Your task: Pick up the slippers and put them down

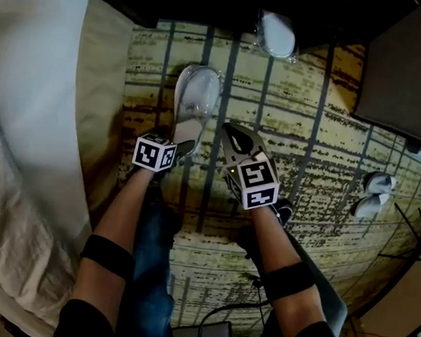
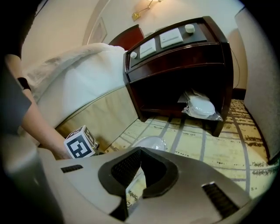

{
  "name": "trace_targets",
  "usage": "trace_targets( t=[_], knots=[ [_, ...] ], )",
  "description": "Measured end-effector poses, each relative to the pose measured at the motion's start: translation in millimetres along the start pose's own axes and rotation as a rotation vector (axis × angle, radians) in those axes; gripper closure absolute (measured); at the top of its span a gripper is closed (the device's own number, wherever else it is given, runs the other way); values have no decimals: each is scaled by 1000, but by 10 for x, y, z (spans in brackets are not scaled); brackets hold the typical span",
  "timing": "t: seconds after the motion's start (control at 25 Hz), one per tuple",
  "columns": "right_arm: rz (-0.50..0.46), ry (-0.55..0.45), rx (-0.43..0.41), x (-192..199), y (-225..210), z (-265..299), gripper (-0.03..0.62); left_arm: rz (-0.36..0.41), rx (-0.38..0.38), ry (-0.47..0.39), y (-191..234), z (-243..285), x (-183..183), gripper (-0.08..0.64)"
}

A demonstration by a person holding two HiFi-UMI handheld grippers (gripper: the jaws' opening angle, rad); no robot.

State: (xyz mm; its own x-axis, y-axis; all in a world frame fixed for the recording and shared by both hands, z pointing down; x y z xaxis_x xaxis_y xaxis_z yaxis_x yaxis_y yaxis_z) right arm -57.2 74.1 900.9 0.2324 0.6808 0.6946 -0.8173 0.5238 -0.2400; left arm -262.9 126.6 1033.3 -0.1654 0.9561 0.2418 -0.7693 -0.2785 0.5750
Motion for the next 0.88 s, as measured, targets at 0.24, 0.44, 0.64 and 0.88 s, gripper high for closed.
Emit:
trace_targets(
  t=[0.24, 0.44, 0.64, 0.88],
  knots=[
    [10, 20, -15, 146, -4, 227, 591, 13, 45, 29, 37, 273, -2, 137],
    [9, 28, -23, 168, -4, 344, 591, -32, 126, -41, 11, 284, -62, 356],
    [17, 33, -16, 192, -38, 358, 591, -92, 261, -134, 10, 200, -46, 439],
    [34, 32, 9, 144, -122, 213, 591, -128, 402, -199, -68, 8, -67, 449]
  ],
)
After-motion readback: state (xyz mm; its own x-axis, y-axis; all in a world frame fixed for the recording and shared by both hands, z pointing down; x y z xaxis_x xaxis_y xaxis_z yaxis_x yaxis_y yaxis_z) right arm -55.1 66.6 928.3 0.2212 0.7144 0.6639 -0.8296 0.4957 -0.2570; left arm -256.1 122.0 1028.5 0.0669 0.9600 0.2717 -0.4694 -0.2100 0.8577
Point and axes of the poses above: the fingertips, and each gripper's own axes: z forward along the fingers, y to its left, x out of its underside, the point moved 9 cm from there along -z, backward along the fingers, and after that the axes turned 6 degrees about x, right-handed, at the moved point
